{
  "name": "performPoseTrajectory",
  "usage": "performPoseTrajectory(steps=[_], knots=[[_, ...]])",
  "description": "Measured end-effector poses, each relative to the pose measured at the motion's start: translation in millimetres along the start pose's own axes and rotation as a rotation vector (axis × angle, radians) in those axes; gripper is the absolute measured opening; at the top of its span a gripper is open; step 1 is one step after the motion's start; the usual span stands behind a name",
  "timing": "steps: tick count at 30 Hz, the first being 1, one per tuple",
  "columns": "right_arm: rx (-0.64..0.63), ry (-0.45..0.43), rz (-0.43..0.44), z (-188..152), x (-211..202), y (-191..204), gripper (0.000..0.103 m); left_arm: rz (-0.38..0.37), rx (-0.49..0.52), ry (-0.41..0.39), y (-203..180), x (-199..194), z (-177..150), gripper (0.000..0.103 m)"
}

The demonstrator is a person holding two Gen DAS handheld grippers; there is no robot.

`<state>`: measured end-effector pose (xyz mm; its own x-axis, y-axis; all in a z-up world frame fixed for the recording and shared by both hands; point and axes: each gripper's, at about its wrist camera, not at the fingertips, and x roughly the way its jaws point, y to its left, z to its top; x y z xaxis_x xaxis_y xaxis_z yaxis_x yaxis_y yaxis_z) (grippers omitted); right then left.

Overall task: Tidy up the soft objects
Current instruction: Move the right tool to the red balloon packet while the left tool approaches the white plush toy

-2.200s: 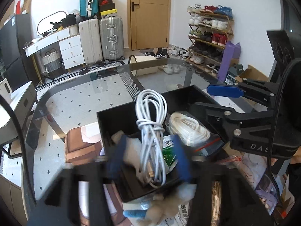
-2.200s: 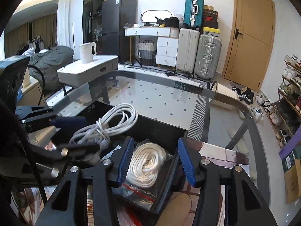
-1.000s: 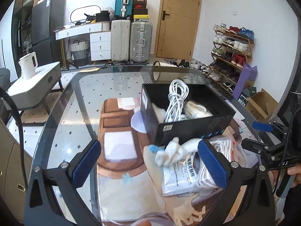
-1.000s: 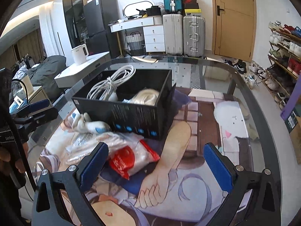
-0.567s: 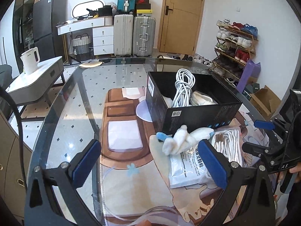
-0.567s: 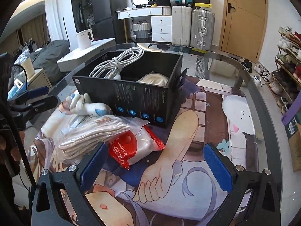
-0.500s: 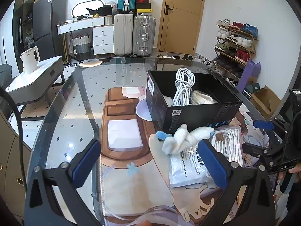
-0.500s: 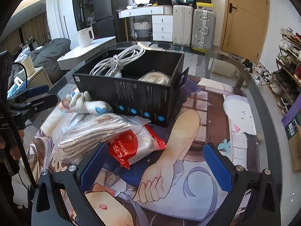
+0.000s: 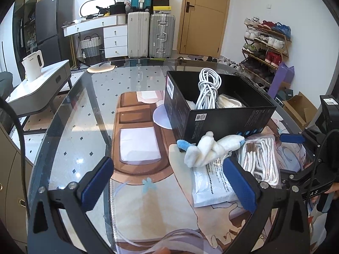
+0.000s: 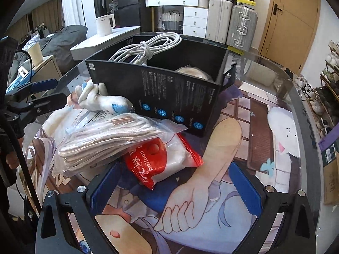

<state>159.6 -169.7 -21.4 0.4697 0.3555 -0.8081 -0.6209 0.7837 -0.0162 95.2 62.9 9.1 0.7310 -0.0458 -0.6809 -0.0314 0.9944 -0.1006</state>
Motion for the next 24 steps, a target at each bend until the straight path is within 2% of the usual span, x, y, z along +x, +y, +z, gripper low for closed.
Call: performPoseTrajectory(steps=[19,21,23,24], knots=[[-0.002,0.028,0.043,18.8,27.5,-6.2,0.101,-0.002,-0.005,0.018,2.4,6.6,-1.4,0.103],[0.002,0.026,0.051,18.9,28.6,-8.8,0.098,-0.003,-0.007,0.018,2.5,6.5,-1.3,0.103],[-0.002,0.025,0.061,15.5,27.7,-9.6,0.088,-0.003,-0.009,0.019,2.8,7.3,-2.0,0.103],[-0.009,0.025,0.058,15.5,27.8,-9.1,0.086,-0.002,-0.008,0.020,2.8,7.3,-1.9,0.103]])
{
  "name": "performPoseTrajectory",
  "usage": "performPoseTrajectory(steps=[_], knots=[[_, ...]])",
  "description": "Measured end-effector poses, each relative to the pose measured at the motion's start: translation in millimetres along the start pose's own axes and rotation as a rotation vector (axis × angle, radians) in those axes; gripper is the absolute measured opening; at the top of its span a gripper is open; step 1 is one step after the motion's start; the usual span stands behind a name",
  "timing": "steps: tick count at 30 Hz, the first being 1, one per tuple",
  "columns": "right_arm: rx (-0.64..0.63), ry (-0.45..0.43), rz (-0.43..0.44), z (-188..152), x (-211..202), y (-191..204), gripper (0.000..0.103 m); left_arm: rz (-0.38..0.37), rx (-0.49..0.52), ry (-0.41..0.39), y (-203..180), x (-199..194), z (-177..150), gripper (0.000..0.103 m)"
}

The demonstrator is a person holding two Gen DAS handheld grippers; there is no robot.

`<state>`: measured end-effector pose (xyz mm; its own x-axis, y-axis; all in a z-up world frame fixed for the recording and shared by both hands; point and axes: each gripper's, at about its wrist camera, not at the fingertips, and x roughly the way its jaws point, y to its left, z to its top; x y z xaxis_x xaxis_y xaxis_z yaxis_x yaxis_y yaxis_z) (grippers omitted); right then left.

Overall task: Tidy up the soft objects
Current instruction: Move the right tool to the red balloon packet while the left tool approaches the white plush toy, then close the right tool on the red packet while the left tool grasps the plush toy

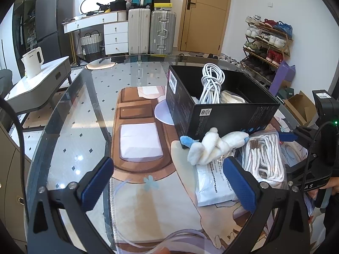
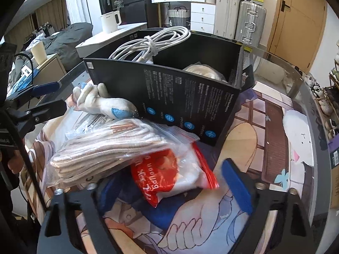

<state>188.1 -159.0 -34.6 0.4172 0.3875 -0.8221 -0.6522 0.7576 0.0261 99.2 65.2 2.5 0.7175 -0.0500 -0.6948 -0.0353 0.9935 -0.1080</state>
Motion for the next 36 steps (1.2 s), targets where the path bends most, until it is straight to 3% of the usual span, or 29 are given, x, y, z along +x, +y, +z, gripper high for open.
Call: performPoseTrajectory(steps=[4,14,30,36], knots=[[-0.011,-0.004,0.003,-3.7,-4.7,1.3,0.074,-0.002,0.000,-0.001,0.4,0.5,-0.6,0.103],[0.018,-0.026,-0.017,-16.8,-16.8,0.9,0.063,-0.006,0.001,0.004,-0.9,1.9,-1.6,0.103],[0.108,-0.058,-0.083,-48.3,-46.2,-25.2,0.060,-0.027,-0.003,0.030,-10.0,12.6,3.3,0.103],[0.108,-0.092,-0.084,-45.6,-56.3,-24.7,0.060,-0.019,-0.008,0.065,-13.1,24.0,5.4,0.103]])
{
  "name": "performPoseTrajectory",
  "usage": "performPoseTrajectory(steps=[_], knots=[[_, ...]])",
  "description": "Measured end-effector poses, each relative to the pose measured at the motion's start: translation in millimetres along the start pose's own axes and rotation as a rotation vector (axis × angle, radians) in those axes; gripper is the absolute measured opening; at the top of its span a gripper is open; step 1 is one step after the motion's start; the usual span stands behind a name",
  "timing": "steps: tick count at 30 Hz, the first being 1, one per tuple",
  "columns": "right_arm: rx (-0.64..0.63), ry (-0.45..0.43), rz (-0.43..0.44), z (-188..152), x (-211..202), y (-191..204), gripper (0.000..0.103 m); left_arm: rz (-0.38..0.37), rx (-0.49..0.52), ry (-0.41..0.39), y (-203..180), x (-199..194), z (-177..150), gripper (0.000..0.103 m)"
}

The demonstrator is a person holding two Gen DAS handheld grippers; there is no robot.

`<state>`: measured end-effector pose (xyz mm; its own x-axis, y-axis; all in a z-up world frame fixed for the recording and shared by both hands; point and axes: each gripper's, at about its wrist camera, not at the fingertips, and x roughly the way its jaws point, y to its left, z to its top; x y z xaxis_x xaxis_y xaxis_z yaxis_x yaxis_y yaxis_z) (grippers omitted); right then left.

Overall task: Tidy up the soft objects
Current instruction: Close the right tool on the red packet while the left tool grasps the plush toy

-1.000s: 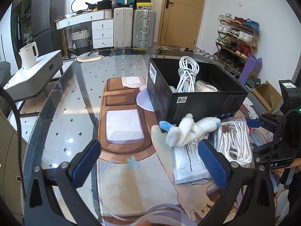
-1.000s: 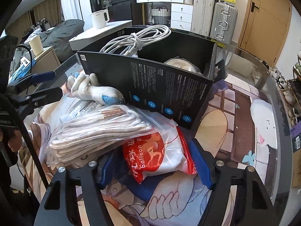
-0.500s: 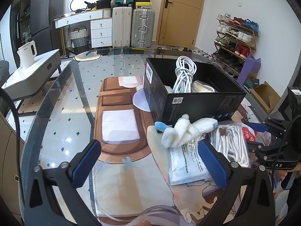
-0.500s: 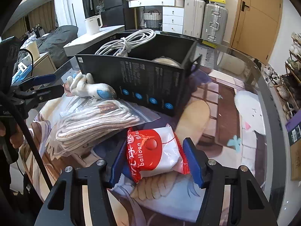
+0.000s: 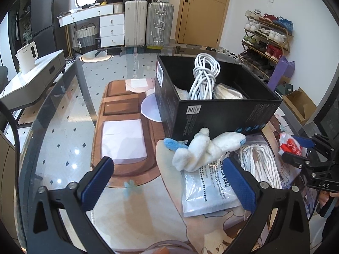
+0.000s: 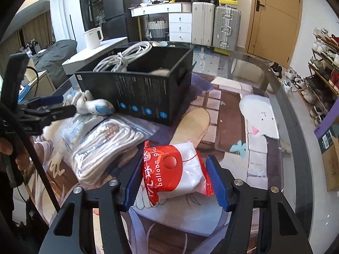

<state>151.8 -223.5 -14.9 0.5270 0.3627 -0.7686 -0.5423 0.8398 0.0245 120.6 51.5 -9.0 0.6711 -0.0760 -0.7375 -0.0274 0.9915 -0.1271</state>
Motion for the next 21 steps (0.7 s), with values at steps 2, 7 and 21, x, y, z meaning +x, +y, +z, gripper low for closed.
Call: performPoseTrajectory(steps=[2,7,21], knots=[[-0.001,-0.006,0.001,1.3,-2.2,2.4,0.060,0.014,-0.005,0.016,0.0,5.5,1.2,0.103],[-0.012,-0.016,0.006,7.7,-4.3,7.8,0.060,-0.025,-0.018,0.038,-0.7,13.3,5.8,0.103],[-0.019,-0.028,0.014,10.5,-5.5,10.6,0.060,-0.138,0.010,0.029,-7.0,11.5,6.3,0.056]])
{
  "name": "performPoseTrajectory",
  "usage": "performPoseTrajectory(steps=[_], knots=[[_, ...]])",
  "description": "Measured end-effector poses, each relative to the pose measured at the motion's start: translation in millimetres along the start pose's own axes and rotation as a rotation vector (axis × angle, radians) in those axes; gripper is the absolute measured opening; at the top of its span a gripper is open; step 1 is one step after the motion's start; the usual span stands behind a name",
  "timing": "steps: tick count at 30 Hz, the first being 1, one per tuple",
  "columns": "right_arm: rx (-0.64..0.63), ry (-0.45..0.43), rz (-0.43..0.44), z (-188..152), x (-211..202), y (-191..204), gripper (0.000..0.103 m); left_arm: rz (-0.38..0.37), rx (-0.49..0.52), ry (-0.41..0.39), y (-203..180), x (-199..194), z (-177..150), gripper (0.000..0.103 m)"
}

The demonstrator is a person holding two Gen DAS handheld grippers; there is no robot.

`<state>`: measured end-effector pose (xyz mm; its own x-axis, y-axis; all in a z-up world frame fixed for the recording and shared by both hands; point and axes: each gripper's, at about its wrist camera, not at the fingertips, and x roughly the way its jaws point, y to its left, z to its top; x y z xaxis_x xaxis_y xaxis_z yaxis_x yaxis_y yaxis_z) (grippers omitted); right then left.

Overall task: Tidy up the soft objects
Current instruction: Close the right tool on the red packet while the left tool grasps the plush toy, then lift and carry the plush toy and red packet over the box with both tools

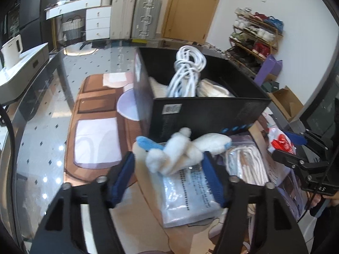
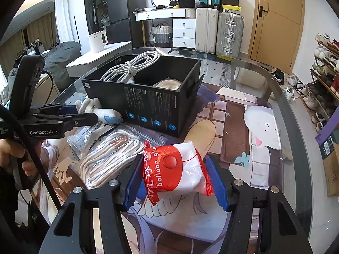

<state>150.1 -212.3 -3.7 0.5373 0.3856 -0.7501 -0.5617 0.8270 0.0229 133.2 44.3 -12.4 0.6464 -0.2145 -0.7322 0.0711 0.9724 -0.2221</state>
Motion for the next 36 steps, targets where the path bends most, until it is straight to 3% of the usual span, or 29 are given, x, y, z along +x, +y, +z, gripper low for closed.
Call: performPoseTrajectory(steps=[3,18,20,21,28,32,33,34,36], knots=[[-0.003,-0.002,0.000,0.8,-1.0,0.9,0.060,-0.007,0.026,-0.010,-5.0,-3.1,-1.2,0.047],[-0.020,-0.030,0.006,4.2,-11.5,8.0,0.060,-0.012,0.013,-0.062,1.3,-31.0,-6.6,0.043],[-0.023,-0.036,0.007,4.7,-13.2,9.4,0.060,-0.021,0.009,-0.077,2.3,-37.3,-7.4,0.041],[-0.026,-0.039,0.008,5.2,-14.7,10.6,0.060,-0.021,0.009,-0.082,2.8,-39.1,-7.9,0.031],[-0.036,-0.046,0.014,5.2,-19.7,14.7,0.060,-0.031,-0.003,-0.087,6.6,-49.0,-10.6,0.029],[-0.034,-0.042,0.011,3.6,-20.5,14.1,0.060,-0.043,-0.007,-0.067,7.9,-47.8,-11.3,0.041],[-0.031,-0.041,0.010,3.4,-20.3,13.2,0.060,-0.042,-0.011,-0.062,7.0,-46.3,-11.3,0.053],[-0.029,-0.040,0.010,3.1,-19.5,12.6,0.060,-0.042,-0.016,-0.059,6.7,-45.4,-10.8,0.059],[-0.030,-0.037,0.009,3.3,-17.0,11.3,0.060,-0.036,-0.013,-0.052,5.6,-41.2,-9.3,0.059]])
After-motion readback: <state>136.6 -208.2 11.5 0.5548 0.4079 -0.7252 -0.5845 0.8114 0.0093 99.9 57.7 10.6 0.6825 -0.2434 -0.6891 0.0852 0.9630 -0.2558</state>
